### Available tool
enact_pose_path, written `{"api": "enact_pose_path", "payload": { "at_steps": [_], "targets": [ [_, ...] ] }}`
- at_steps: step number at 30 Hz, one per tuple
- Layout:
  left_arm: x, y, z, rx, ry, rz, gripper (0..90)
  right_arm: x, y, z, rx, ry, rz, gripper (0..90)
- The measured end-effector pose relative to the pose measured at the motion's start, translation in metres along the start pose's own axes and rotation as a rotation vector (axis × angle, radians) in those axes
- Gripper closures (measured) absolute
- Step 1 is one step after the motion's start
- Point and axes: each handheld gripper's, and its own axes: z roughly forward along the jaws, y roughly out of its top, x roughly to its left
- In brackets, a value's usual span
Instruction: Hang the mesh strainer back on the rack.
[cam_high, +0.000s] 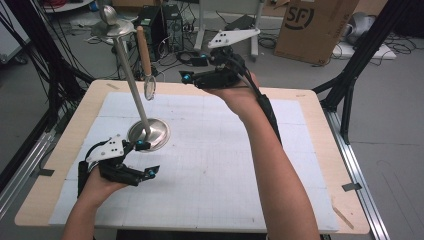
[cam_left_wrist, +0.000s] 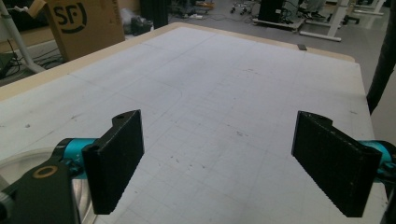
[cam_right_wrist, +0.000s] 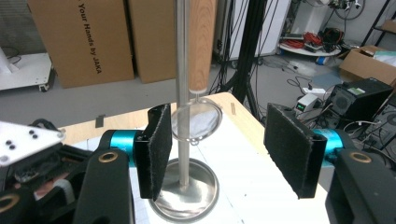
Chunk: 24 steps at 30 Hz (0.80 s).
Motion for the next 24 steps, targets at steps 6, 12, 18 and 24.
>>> {"api": "enact_pose_path", "payload": {
  "at_steps": [6,12,18,24],
  "targets": [
    [-0.001,0.0,0.001,-0.006,-0.002,-0.005,17.5,0.002,-0.021,-0.011,-0.004,0.014,0.013,39.6],
    [-0.001,0.0,0.001,-0.007,-0.004,-0.001,17.5,0.005,-0.036,-0.021,-0.027,0.015,0.026,38.0],
    [-0.001,0.0,0.001,-0.004,-0.005,-0.006,17.5,0.014,-0.048,-0.031,-0.058,0.017,0.025,37.4],
    [-0.001,0.0,0.002,-0.003,-0.003,-0.002,17.5,0.02,-0.06,-0.037,-0.077,0.015,0.025,37.0]
  ]
}}
